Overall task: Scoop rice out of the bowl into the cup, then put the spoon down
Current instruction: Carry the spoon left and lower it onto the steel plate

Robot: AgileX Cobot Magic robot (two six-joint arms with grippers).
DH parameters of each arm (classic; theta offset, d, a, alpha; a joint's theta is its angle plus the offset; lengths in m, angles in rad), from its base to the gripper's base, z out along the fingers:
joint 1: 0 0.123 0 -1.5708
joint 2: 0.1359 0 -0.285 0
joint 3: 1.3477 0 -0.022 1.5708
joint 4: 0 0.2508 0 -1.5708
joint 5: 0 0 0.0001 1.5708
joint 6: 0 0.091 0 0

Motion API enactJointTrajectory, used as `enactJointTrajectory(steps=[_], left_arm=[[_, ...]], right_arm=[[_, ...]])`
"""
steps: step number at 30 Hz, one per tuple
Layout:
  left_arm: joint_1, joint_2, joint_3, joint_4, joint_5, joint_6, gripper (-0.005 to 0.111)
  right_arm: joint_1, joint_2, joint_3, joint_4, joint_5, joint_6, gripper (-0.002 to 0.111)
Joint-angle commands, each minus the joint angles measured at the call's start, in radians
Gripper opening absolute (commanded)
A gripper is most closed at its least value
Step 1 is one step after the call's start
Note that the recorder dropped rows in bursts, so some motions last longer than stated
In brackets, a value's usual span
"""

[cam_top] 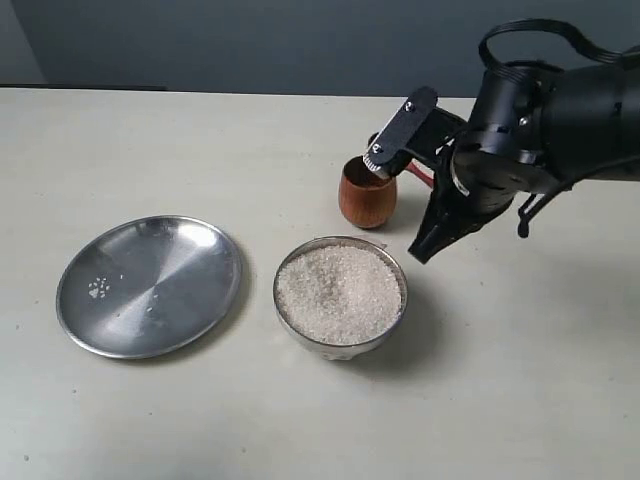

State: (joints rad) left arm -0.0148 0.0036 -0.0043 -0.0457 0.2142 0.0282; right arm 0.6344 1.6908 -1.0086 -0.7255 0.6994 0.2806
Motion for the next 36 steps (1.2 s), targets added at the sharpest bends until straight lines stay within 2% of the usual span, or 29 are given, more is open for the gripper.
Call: enactJointTrajectory(steps=[1,4,7,11,13,19,36], left_arm=[[-0.005,-0.004,0.004,0.002,-0.009,-0.001,0.000],[-0.005,-0.004,0.004,0.002,-0.007,-0.001,0.000],[-0.005,-0.004,0.004,0.004,-0.007,-0.001,0.000],[-0.005,-0.004,0.004,0.004,-0.007,-0.001,0.000],[-0.005,-0.004,0.004,0.004,-0.007,-0.001,0.000],[-0.005,-0.004,0.004,0.024,-0.007,-0.001,0.000],[-0.005,-0.004,0.004,0.024,-0.007,-0.001,0.000]], right_arm=[[0.017,-0.067,-0.017,0.124,-0.066,0.031,-0.001],[0.067,-0.100,-0.038,0.308,-0.150,-0.016,-0.001],[0.148,-0.074,-0.085,0.598,-0.239,-0.147,-0.001],[0.206,0.022,-0.152,0.896,-0.268,-0.320,-0.001],[0.227,0.077,-0.177,0.985,-0.270,-0.367,-0.001],[0.283,0.224,-0.244,1.046,-0.325,-0.384,-0.001],[0.303,0.470,-0.394,1.131,-0.372,-0.384,-0.001]])
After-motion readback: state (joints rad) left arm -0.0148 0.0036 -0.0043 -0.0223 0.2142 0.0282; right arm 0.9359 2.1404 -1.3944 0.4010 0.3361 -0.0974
